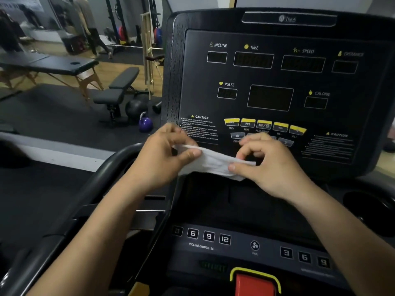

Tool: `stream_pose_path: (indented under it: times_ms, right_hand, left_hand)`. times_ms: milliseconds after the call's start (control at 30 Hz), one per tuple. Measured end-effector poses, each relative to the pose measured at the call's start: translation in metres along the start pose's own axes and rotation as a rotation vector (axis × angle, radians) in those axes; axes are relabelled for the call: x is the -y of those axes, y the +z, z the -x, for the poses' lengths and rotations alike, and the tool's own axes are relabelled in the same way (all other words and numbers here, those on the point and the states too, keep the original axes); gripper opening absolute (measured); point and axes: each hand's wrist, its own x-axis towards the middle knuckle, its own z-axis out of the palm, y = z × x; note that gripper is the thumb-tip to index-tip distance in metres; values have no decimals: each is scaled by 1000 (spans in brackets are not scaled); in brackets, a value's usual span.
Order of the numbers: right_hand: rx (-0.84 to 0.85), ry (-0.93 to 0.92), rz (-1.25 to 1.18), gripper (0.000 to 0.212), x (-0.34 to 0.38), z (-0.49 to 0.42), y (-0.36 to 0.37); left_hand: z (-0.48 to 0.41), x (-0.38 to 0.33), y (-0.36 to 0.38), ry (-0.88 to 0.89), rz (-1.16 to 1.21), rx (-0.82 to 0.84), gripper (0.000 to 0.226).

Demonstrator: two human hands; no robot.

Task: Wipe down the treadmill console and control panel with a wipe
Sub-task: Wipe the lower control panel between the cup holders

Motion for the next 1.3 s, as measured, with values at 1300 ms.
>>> stream_pose_path:
  times_ms: [1300]
  right_hand:
    - [119, 262, 111, 22, -25, 10, 71]
  left_hand:
    - [44, 49, 41, -134, -334, -164, 17]
